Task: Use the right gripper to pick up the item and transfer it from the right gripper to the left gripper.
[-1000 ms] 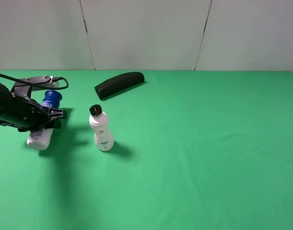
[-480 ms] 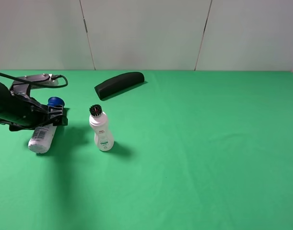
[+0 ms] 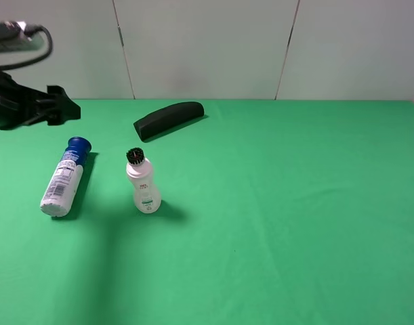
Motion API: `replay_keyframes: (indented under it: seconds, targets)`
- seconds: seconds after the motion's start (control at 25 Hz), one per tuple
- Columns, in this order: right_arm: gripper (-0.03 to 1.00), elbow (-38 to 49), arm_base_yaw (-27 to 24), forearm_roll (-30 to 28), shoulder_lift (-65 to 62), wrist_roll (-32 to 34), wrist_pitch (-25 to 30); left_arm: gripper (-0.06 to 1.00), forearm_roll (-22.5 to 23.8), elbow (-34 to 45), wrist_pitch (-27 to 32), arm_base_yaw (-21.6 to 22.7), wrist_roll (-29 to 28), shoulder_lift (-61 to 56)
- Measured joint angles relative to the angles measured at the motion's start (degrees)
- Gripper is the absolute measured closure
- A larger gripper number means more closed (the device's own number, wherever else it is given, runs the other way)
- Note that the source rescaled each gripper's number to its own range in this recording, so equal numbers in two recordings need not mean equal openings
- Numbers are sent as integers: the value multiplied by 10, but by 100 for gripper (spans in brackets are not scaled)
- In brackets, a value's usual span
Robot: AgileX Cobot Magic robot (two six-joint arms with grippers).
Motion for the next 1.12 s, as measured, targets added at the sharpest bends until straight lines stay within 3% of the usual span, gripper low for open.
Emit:
replay_keyframes:
  seconds: [0.28, 0.6, 0.84, 1.12]
  targets:
    - [-3, 0, 0, 0, 0, 0, 0, 17, 64, 0, 117, 0, -20, -175]
    - [-3, 0, 0, 0, 0, 0, -1, 17, 187, 0, 252, 0, -120, -378]
    - [-3, 0, 0, 0, 0, 0, -1, 17, 218, 0, 360, 0, -136, -477]
    - [-3, 0, 0, 0, 0, 0, -1, 17, 250, 0, 428, 0, -137, -548]
